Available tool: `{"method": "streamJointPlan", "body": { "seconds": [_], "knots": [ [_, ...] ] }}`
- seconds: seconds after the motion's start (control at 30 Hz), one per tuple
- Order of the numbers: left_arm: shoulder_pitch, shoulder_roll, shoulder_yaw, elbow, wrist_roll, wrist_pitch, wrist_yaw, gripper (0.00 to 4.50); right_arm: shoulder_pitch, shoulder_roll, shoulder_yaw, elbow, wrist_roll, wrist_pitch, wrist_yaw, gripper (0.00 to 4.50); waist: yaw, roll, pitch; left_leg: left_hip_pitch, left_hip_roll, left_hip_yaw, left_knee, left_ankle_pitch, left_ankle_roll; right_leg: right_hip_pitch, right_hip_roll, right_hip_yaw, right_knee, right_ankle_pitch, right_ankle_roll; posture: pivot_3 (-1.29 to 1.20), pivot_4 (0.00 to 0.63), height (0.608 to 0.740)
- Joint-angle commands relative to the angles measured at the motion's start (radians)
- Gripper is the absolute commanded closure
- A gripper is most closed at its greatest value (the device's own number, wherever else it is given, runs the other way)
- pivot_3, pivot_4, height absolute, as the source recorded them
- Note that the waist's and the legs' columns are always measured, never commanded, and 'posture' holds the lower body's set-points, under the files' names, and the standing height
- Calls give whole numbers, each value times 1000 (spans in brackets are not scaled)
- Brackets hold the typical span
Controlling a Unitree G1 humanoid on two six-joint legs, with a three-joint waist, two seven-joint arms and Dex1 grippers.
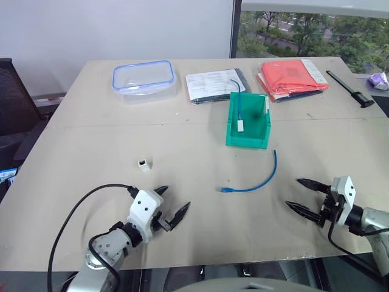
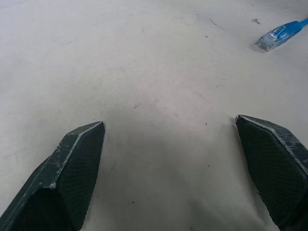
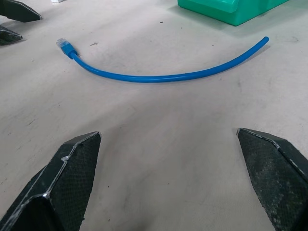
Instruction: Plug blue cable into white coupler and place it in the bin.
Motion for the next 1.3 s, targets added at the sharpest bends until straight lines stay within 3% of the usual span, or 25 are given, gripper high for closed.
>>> {"method": "streamJointPlan", "body": {
  "seconds": [0.03, 0.77, 1.03, 1.3],
  "knots": [
    [29, 7, -14, 24, 6, -4, -22, 46, 0, -23, -21, 22, -12, -57, 36, 38, 0, 0, 0, 0, 0, 0, 0, 0, 0, 0, 0, 0, 0, 0, 0, 0, 150, 737],
    [-7, 28, -23, 46, 3, -56, -76, 46, -25, -19, -14, 66, -16, -123, 70, 38, 1, 0, 0, 0, 0, 1, 0, 0, 0, 0, 0, 0, 0, 0, 0, 0, 150, 737],
    [-275, 126, -199, 40, 25, -4, -264, 46, 2, -69, -19, -67, 125, -64, 244, 38, 4, 0, 1, -1, 0, 3, 1, 0, 0, 0, 1, 0, 0, 1, 0, 0, 150, 737],
    [-564, 71, -380, 250, 133, 8, -336, 46, 32, -103, -13, -212, 176, 3, 275, 38, 3, -2, 2, -1, 3, 4, 1, 0, 0, 0, 9, 1, 1, 1, 0, 0, 150, 737]
  ]
}}
